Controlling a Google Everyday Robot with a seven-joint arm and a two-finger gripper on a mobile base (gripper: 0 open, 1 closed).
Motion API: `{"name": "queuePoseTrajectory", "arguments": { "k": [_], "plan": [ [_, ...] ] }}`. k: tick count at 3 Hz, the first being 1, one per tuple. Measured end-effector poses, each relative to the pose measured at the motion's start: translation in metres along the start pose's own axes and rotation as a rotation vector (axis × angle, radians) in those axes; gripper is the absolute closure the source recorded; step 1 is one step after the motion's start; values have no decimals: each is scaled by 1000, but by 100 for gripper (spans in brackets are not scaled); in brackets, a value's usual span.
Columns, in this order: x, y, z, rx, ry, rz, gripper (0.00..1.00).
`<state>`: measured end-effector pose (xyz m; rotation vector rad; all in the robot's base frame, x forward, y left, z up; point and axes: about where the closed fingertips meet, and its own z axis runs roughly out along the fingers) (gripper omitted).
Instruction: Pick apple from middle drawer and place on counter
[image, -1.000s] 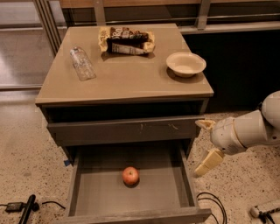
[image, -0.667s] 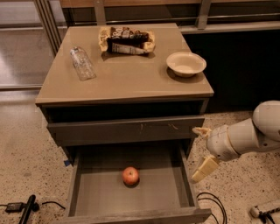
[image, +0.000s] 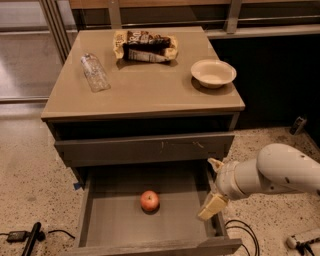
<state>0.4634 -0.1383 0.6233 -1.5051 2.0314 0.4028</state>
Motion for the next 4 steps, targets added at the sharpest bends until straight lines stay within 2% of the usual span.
{"name": "queuePoseTrajectory", "arguments": {
  "k": [1, 2, 3, 4],
  "plan": [
    [-3, -3, 17, 102, -30, 11, 0],
    [-13, -12, 6, 221, -92, 6, 0],
    [-13, -12, 6, 221, -92, 6, 0],
    [-26, -11, 18, 201, -116, -31, 0]
  ]
}}
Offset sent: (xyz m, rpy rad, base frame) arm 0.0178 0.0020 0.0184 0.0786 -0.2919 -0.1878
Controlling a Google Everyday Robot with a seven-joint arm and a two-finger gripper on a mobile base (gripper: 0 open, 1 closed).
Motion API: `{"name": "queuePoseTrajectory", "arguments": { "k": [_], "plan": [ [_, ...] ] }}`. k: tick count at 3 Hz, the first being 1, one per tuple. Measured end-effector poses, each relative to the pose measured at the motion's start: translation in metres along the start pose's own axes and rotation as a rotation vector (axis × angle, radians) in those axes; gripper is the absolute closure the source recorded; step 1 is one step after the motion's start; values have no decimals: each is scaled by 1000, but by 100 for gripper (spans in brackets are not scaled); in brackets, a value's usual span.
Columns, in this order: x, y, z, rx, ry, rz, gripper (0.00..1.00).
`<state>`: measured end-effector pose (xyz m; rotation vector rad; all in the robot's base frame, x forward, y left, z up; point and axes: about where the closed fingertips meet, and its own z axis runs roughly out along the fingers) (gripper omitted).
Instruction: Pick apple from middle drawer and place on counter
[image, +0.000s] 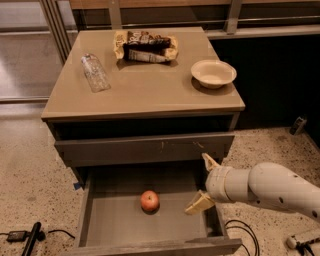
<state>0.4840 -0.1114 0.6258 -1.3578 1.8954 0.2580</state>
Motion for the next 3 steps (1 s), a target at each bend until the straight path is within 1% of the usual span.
{"name": "queuePoseTrajectory", "arguments": {
  "k": [1, 2, 3],
  "plan": [
    [-10, 3, 21, -27, -29, -26, 0],
    [-15, 7, 44, -50, -45, -36, 0],
    [-14, 13, 69, -72, -43, -42, 0]
  ]
}}
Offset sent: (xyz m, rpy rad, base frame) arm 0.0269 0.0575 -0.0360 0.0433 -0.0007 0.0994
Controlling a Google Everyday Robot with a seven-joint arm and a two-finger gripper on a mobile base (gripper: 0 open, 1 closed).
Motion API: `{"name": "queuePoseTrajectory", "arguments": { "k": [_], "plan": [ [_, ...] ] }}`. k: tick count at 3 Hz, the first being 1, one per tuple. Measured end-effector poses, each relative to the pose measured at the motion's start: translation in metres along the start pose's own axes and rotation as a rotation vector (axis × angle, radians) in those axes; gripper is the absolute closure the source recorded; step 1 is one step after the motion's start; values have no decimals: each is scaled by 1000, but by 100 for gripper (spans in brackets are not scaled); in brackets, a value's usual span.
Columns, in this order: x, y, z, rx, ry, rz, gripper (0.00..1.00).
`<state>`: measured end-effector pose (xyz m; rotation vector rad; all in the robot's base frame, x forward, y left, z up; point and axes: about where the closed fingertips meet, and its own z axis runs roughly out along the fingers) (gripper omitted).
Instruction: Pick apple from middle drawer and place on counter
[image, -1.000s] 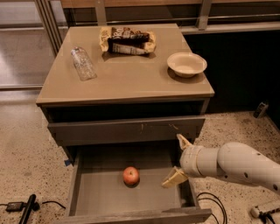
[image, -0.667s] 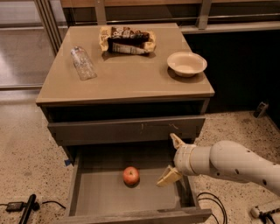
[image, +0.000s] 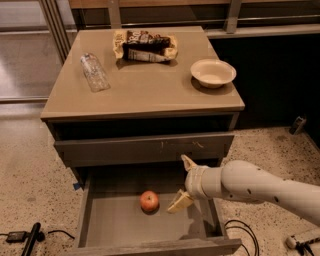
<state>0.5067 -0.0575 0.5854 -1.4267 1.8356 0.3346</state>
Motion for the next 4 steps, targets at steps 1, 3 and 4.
{"name": "queuePoseTrajectory", "arguments": {
  "k": [1, 3, 4],
  "plan": [
    [11, 7, 27, -33, 17, 11, 0],
    [45, 20, 98, -101, 38, -21, 0],
    [45, 20, 99, -103, 39, -21, 0]
  ]
}}
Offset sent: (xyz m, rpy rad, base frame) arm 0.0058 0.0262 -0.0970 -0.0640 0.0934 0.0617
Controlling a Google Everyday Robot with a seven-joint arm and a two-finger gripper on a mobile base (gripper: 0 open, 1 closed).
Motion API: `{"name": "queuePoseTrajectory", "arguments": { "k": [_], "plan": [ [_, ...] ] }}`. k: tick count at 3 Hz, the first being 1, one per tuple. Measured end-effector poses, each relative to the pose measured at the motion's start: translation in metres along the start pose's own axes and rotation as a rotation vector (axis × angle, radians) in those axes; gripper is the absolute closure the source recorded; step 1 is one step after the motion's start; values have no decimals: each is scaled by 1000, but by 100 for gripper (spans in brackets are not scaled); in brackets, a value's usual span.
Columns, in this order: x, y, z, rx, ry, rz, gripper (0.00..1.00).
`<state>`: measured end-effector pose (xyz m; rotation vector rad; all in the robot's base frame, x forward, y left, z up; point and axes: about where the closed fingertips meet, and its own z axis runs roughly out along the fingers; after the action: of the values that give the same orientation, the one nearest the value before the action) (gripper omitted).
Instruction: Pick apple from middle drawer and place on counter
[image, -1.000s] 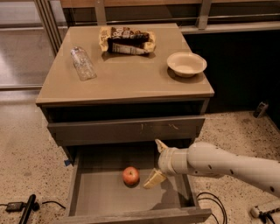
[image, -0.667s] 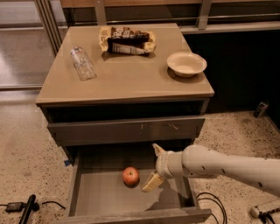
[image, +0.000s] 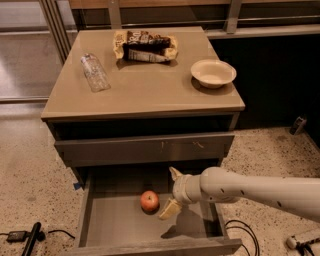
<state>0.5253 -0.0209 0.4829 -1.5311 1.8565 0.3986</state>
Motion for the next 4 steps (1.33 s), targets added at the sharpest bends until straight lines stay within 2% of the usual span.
{"name": "queuePoseTrajectory", "arguments": {
  "k": [3, 4],
  "plan": [
    [24, 16, 81, -105, 43, 47, 0],
    [27, 15, 101, -121, 29, 69, 0]
  ]
}}
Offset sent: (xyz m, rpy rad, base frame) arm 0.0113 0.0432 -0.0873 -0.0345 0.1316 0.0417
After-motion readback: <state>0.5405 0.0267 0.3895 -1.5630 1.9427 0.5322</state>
